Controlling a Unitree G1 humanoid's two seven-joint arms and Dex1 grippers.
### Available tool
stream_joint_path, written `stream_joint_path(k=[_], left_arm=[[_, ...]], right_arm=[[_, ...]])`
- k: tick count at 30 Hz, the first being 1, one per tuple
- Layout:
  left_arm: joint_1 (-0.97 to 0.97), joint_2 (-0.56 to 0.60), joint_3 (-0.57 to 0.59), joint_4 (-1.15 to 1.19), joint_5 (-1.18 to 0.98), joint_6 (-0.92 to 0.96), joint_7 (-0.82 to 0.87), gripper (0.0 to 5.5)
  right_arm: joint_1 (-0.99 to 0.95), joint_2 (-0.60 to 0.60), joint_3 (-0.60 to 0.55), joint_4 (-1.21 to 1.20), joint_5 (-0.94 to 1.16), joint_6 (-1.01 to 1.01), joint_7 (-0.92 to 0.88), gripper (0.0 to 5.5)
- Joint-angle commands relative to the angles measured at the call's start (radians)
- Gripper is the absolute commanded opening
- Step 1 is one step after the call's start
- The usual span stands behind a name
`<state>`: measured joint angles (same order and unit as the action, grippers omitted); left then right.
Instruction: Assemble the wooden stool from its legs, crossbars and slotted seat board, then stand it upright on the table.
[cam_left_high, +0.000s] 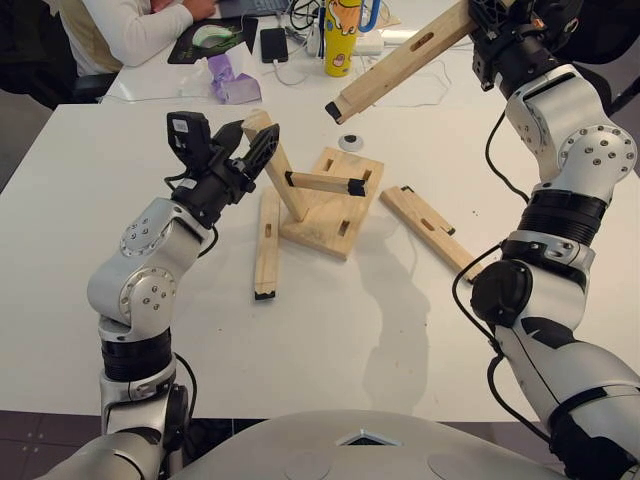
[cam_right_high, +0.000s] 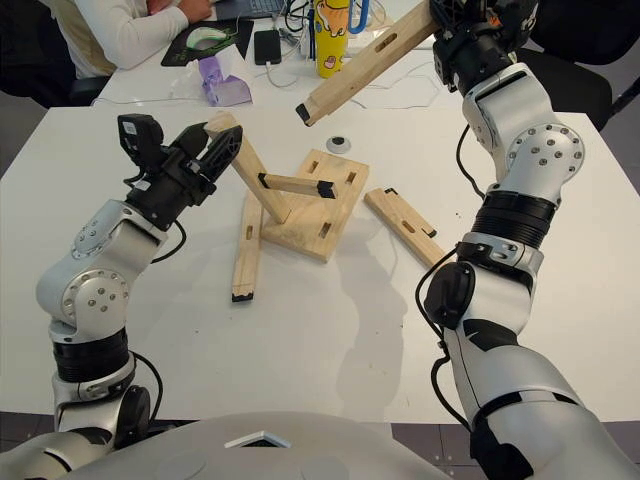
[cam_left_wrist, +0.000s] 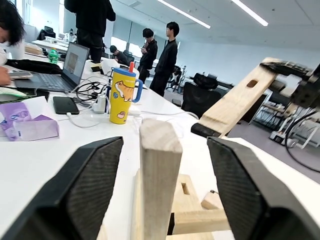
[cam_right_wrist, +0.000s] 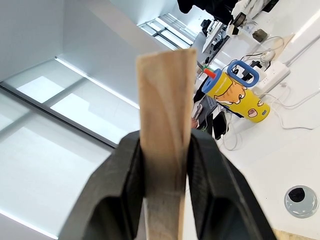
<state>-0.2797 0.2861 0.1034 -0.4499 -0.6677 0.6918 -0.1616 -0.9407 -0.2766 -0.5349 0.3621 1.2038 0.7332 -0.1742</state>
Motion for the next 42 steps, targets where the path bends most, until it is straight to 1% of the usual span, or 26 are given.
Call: stream_joint_path(k=[1,7,9,11,14,19,22,27,30,34,38,42], left_arm=[[-0.009,-0.005,-0.031,0.000,0.053,-0.011,0.008,2.39],[-0.010,-0.038,-0.037,-0.003,0.073,-0.001,0.035,1.44],[-0.009,-0.047,-0.035,0.003,0.082,0.000,0.049,1.19],[-0.010,-0.054,-0.033,0.010,0.093,0.000,0.061,1.09],[-0.015,-0.068,-0.031,0.028,0.125,-0.006,0.090,1.06],[-0.026,-0.097,-0.023,0.067,0.227,-0.043,0.181,1.06],[-0.040,-0.113,-0.021,0.070,0.301,-0.071,0.246,1.06],[-0.039,-0.153,-0.069,0.038,0.434,-0.106,0.335,1.06],[-0.030,-0.205,-0.089,0.055,0.469,-0.106,0.371,1.05],[-0.022,-0.269,-0.117,0.091,0.486,-0.109,0.379,1.05],[-0.035,-0.320,-0.098,0.097,0.471,-0.091,0.382,1.05],[-0.056,-0.360,-0.071,0.097,0.454,-0.062,0.387,1.05]], right_arm=[[-0.013,0.006,-0.008,-0.016,-0.006,0.003,0.007,1.05],[-0.014,0.009,-0.008,-0.015,-0.017,0.002,0.011,1.05],[-0.013,0.009,-0.007,-0.016,-0.020,0.002,0.012,1.05],[-0.012,0.010,-0.007,-0.018,-0.024,0.002,0.014,1.05],[-0.007,0.007,0.002,-0.024,-0.040,-0.003,0.022,1.05],[0.009,-0.001,0.043,-0.068,-0.126,-0.038,0.054,1.05],[0.026,-0.008,0.088,-0.116,-0.216,-0.076,0.062,1.05],[0.086,0.007,0.176,-0.223,-0.365,-0.099,0.036,1.04],[0.142,0.056,0.213,-0.304,-0.401,-0.080,0.000,1.04],[0.231,0.170,0.243,-0.367,-0.425,-0.079,-0.068,1.04],[0.298,0.271,0.272,-0.401,-0.458,-0.101,-0.112,1.04],[0.321,0.314,0.274,-0.416,-0.500,-0.147,-0.118,1.04]])
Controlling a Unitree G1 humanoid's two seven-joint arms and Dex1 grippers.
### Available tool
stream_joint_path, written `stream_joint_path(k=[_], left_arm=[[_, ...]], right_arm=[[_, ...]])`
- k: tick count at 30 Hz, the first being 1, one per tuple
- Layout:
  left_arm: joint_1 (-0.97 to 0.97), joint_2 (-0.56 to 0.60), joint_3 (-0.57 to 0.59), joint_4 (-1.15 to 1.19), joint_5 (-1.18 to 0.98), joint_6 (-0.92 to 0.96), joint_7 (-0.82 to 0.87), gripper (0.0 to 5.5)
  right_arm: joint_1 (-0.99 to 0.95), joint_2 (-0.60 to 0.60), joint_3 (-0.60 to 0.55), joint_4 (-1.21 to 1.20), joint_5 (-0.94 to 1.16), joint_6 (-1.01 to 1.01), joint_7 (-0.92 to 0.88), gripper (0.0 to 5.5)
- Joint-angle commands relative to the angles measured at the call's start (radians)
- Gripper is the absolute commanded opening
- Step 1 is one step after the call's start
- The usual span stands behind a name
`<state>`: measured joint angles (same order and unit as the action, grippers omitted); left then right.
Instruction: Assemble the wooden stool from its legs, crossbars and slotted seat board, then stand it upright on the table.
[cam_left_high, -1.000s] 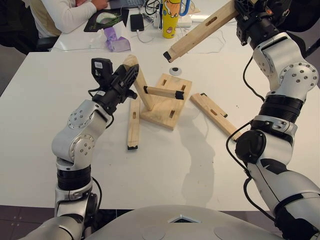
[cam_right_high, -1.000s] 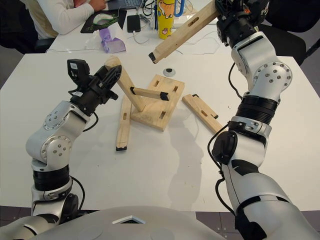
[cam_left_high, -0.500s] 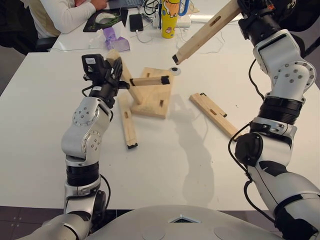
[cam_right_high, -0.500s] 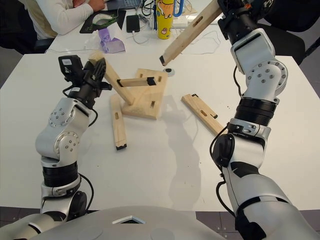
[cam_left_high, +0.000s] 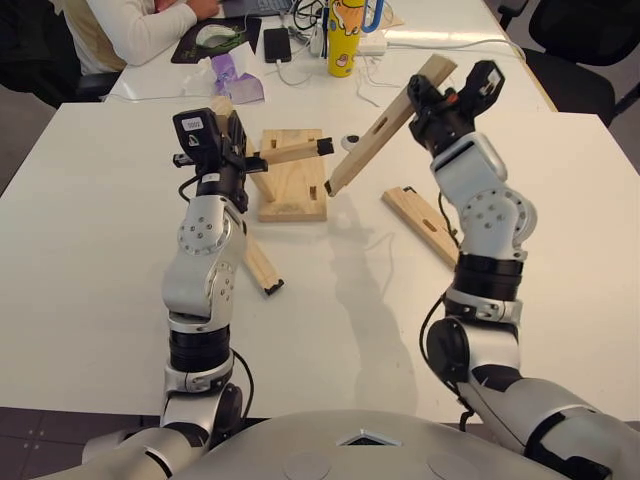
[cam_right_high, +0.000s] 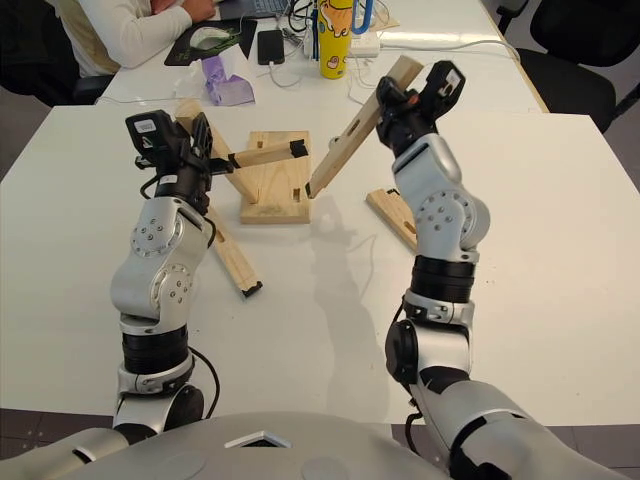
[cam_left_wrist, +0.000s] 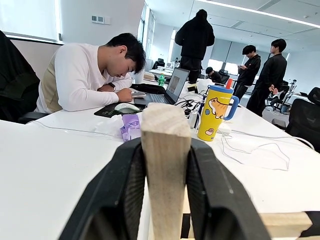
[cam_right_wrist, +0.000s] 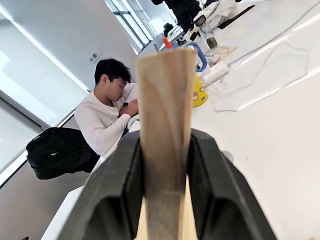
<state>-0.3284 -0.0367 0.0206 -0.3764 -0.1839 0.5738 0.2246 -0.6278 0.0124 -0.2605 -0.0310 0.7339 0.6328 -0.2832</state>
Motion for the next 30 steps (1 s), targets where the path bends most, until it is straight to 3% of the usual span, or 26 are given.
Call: stream_joint_path(k=[1,12,20,30], left_arm=[[-0.012,-0.048,0.021,0.025,-0.040,0.069,-0.001,1.05],[-0.030,-0.113,0.078,0.046,-0.076,0.141,0.001,1.05],[-0.047,-0.113,0.079,0.037,-0.067,0.179,-0.001,1.05],[-0.059,-0.114,0.086,0.026,-0.049,0.192,0.014,1.05]], right_arm=[[0.010,0.036,-0.003,-0.018,-0.036,-0.063,-0.003,1.04],[0.104,0.123,0.062,0.027,-0.173,-0.247,0.084,1.04],[0.113,0.123,0.084,0.068,-0.288,-0.369,0.108,1.04],[0.132,0.105,0.115,0.082,-0.381,-0.365,0.113,1.04]])
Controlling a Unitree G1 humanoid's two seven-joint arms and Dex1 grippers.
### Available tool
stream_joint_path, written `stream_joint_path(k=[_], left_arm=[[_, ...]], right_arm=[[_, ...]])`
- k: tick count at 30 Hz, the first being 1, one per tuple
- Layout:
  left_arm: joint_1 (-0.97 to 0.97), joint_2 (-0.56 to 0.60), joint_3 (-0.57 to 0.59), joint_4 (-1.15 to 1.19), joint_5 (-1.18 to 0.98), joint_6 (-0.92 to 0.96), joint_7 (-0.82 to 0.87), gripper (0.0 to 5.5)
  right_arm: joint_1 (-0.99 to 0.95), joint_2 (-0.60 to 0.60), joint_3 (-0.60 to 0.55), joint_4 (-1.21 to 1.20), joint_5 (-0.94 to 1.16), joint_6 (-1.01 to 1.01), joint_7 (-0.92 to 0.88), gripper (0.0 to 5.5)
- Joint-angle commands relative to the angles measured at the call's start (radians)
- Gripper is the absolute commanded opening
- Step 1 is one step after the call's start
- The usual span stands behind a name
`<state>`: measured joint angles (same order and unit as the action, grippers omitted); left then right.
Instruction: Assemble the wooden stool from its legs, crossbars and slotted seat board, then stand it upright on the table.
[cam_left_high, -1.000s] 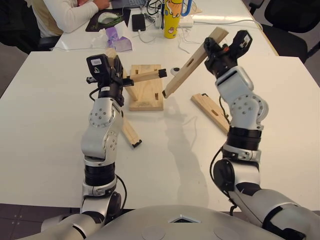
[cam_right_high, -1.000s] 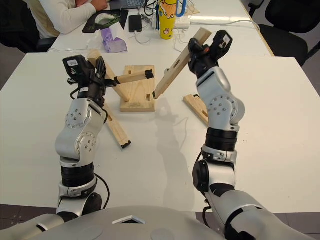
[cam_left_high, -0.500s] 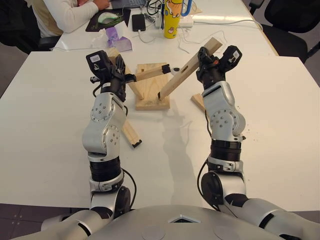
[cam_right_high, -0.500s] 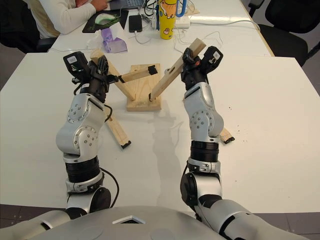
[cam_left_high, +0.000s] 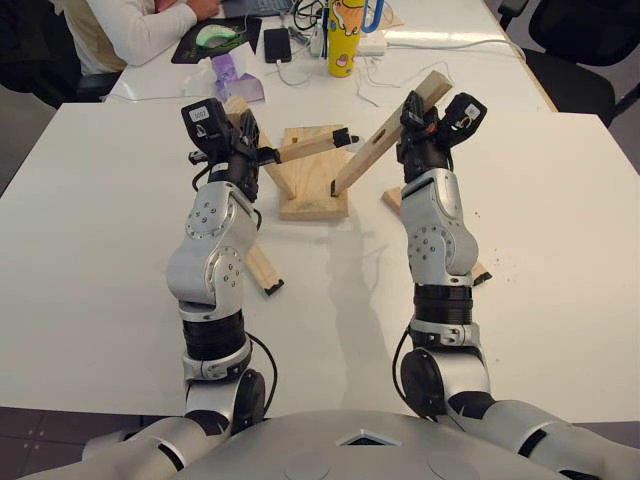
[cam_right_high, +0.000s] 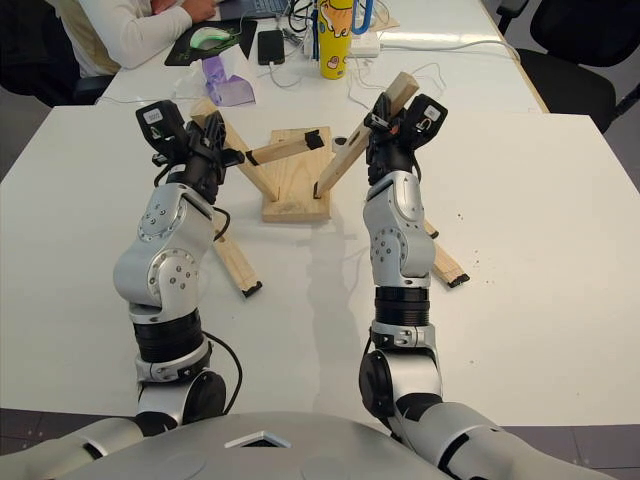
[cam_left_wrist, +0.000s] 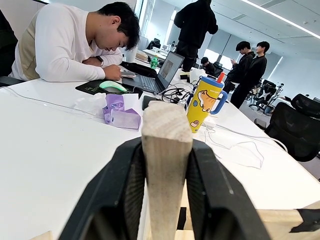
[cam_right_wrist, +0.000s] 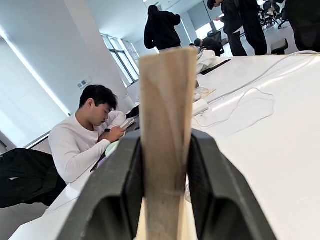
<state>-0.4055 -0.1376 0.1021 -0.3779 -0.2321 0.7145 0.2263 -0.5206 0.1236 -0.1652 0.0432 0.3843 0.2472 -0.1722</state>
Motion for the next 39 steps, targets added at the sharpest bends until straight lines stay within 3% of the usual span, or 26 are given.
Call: stream_joint_path(k=[1,11,30,39], left_arm=[[0.018,-0.014,0.004,0.026,0.000,0.053,0.015,1.05],[0.008,-0.021,0.005,0.006,-0.006,0.076,0.015,1.05],[-0.021,-0.034,-0.015,0.021,0.000,0.142,0.014,1.05],[-0.037,-0.004,-0.076,0.058,0.073,0.155,0.005,1.05]], right_arm=[[0.034,-0.007,0.028,0.008,-0.042,0.029,0.001,1.04],[0.123,-0.028,0.174,0.000,-0.159,0.061,0.055,1.04],[0.165,-0.011,0.236,-0.042,-0.229,0.032,0.086,1.04],[0.157,-0.003,0.230,-0.043,-0.252,0.021,0.084,1.04]])
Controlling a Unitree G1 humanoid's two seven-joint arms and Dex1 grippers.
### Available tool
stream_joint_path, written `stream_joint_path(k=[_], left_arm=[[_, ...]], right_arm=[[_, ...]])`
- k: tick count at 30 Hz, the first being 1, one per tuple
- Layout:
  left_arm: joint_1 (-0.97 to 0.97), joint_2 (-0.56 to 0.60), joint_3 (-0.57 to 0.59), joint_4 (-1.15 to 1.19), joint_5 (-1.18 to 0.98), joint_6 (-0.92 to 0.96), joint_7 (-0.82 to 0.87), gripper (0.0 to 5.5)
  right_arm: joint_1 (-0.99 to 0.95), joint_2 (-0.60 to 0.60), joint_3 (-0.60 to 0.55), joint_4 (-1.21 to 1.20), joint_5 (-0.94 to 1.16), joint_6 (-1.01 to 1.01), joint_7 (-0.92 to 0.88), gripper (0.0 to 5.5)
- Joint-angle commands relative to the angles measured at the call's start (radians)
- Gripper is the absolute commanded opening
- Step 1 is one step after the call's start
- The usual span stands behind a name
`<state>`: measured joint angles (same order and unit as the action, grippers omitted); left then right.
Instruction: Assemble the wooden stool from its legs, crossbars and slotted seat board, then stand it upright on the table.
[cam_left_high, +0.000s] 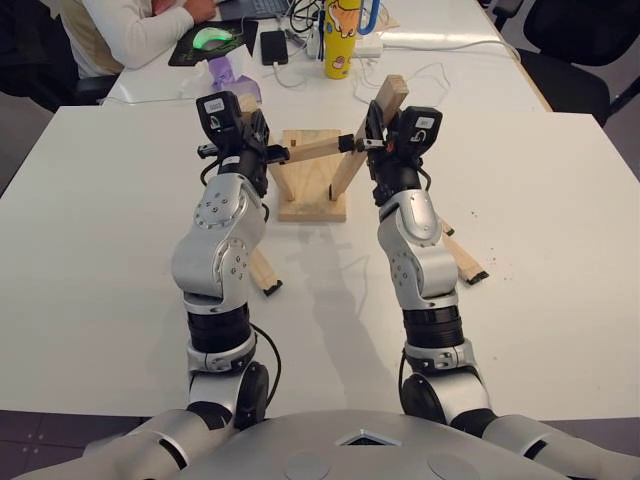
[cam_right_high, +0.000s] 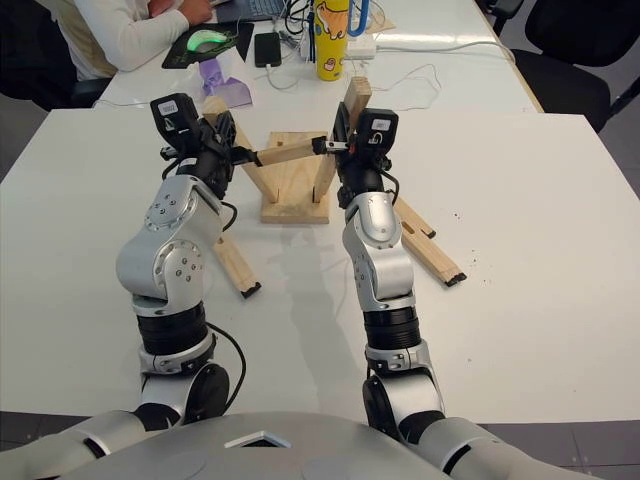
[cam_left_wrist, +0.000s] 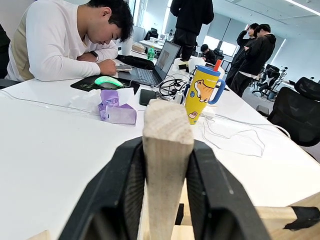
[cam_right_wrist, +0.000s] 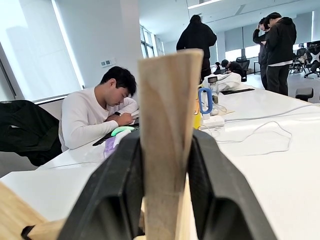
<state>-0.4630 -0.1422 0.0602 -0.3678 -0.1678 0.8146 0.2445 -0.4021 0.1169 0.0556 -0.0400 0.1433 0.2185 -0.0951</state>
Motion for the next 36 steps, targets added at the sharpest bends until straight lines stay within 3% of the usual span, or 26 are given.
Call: stream_joint_path(k=[1,15,23,29,36], left_arm=[[0.021,0.007,-0.047,0.050,0.020,0.057,-0.017,1.05],[0.042,0.031,-0.100,0.032,0.059,0.074,-0.052,1.05],[0.104,0.084,-0.133,0.080,0.092,0.049,-0.082,1.05],[0.145,0.094,-0.150,0.087,0.089,0.038,-0.107,1.05],[0.141,0.073,-0.101,0.081,0.055,0.054,-0.113,1.05]], right_arm=[[0.038,0.003,0.012,0.038,-0.015,0.048,0.009,1.04],[0.042,-0.003,0.071,0.018,-0.065,0.080,0.035,1.04],[0.049,0.005,0.037,0.086,-0.037,0.197,0.022,1.04],[0.051,0.006,0.051,0.051,-0.026,0.153,0.050,1.04],[0.059,0.081,-0.048,0.046,0.119,0.219,0.028,1.04]])
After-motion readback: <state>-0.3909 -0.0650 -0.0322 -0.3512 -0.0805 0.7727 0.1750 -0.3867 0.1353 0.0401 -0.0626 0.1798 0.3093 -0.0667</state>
